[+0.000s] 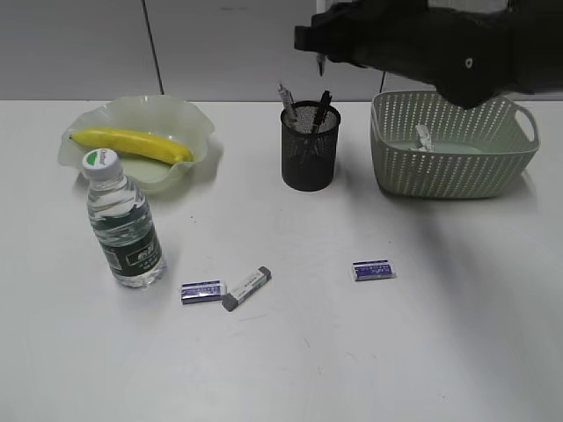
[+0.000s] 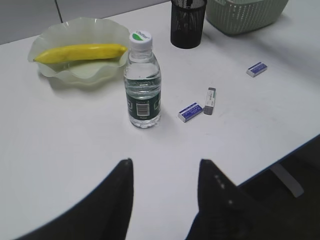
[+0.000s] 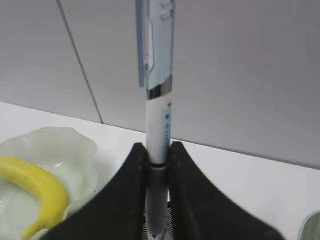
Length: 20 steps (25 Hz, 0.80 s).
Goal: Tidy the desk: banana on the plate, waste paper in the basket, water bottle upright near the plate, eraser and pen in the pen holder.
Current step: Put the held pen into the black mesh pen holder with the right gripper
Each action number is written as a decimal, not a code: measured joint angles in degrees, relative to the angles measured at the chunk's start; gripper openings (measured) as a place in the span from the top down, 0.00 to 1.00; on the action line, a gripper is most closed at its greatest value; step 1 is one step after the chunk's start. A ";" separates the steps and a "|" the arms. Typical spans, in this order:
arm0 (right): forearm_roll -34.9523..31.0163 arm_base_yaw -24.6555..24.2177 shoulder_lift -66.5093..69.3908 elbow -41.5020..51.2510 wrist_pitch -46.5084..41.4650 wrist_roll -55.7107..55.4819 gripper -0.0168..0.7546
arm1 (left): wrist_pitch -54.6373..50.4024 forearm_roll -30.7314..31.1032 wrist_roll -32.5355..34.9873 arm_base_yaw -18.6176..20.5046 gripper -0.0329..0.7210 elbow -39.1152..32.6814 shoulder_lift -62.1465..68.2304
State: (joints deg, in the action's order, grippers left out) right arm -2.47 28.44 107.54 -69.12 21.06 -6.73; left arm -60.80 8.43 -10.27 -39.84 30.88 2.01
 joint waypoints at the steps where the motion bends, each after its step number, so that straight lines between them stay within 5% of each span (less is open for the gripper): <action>1: -0.57 -0.36 1.30 0.11 1.63 0.00 0.84 | 0.00 0.00 0.00 0.00 0.53 0.00 0.00; 14: -1.17 -0.67 12.33 0.15 8.34 -0.11 0.81 | 0.00 0.00 0.00 0.00 0.53 0.00 0.00; 20: -1.24 -0.67 12.56 0.15 9.90 -0.06 0.43 | 0.00 0.00 0.00 0.00 0.53 0.00 0.00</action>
State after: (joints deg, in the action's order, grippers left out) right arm -3.71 27.77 120.10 -68.97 30.97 -6.79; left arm -60.80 8.43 -10.27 -39.84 30.88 2.01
